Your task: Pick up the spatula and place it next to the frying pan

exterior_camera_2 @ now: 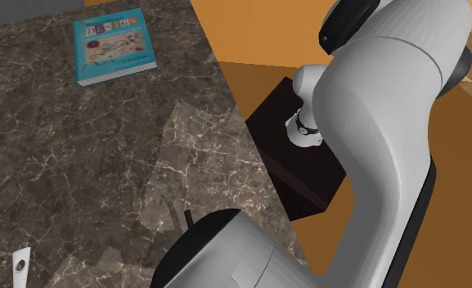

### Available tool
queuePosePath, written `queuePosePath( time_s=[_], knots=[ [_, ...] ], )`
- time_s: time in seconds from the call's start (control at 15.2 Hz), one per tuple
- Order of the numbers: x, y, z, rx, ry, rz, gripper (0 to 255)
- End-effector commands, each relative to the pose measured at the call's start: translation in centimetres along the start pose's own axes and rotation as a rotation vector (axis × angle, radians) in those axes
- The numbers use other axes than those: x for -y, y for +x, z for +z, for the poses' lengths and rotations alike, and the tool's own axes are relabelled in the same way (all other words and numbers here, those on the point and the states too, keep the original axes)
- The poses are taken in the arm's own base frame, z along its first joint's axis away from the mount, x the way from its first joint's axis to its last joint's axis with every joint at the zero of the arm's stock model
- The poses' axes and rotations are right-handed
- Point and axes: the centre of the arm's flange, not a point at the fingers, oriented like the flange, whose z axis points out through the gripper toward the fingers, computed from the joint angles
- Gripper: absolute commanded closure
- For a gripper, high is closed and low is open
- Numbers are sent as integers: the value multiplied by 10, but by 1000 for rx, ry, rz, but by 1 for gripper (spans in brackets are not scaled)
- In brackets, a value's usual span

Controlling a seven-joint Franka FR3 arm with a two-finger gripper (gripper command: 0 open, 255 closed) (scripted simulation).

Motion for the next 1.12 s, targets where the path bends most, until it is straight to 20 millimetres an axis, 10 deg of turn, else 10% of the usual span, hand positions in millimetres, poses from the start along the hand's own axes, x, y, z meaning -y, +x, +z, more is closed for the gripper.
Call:
queuePosePath(
  time_s=[0.0,0.07,0.13,1.06],
  knots=[
    [0,0,0,0,0,0,255],
    [0,0,0,0,0,0,255],
    [0,0,0,0,0,0,0],
    [0,0,-50,0,0,0,0]
  ],
)
